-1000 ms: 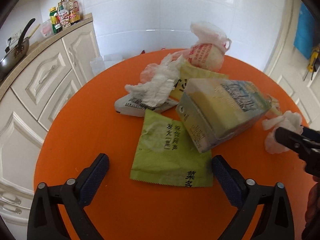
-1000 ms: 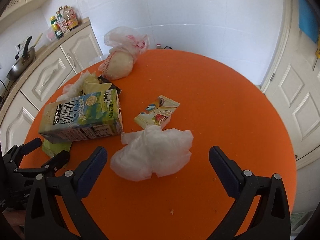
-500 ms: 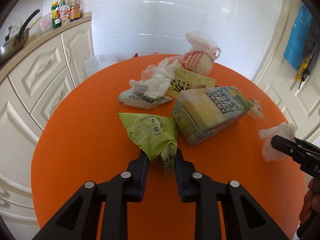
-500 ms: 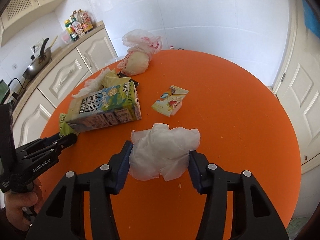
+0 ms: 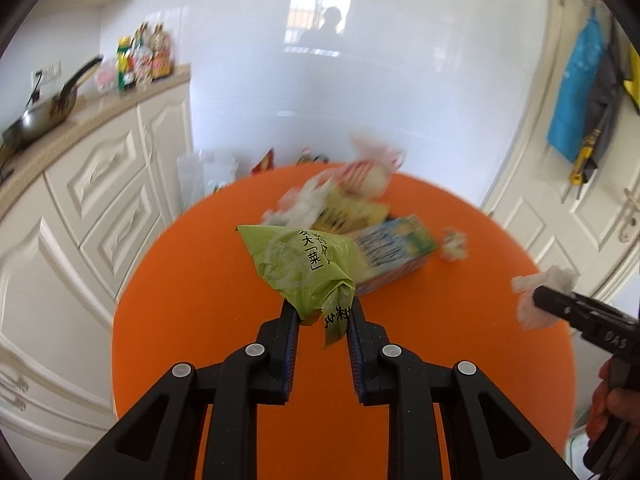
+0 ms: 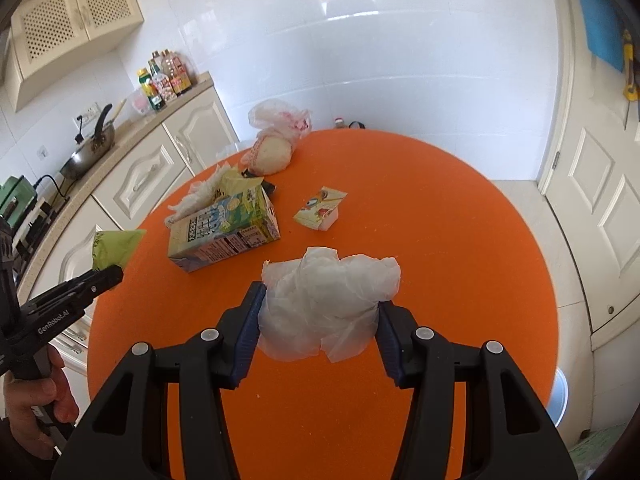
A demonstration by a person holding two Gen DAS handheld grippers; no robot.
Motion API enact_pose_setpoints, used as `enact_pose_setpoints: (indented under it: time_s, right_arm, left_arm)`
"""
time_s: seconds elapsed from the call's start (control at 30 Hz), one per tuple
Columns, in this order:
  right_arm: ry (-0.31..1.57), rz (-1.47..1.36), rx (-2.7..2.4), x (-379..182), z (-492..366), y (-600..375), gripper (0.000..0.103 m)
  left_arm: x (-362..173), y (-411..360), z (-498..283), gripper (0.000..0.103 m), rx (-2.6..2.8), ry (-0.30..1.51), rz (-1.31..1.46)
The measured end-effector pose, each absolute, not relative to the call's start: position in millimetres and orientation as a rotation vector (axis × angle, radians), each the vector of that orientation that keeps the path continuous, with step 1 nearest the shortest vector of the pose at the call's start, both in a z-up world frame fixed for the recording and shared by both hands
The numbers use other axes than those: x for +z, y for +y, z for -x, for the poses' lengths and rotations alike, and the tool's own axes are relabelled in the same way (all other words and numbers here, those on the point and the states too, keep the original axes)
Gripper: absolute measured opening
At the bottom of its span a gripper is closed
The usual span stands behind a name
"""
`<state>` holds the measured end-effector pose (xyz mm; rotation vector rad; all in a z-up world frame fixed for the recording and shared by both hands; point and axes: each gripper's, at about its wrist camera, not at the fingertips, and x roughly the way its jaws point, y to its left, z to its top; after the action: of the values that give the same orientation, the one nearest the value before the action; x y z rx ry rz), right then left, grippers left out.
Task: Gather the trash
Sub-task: 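Carry the green packet and white bag in both tools over the blue bucket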
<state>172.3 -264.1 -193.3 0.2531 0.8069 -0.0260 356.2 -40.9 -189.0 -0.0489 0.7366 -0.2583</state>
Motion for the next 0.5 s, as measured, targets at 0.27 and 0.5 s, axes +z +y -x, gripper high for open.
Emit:
enact_pose_setpoints:
  time_s: [0.27, 0.5]
  right_arm:
    - [0.706, -0.251, -0.071, -155.8, -135.7, -286.4, 0.052]
    - [0.631, -0.278, -0.167, -130.4, -91.5, -331.3, 0.052]
  left_arm:
    - [-146.5, -84.1, -306.7, 0.019, -0.391, 0.645, 0.007]
    - [-115.2, -121.0, -251.3, 0.019, -0.534, 0.594, -0.046]
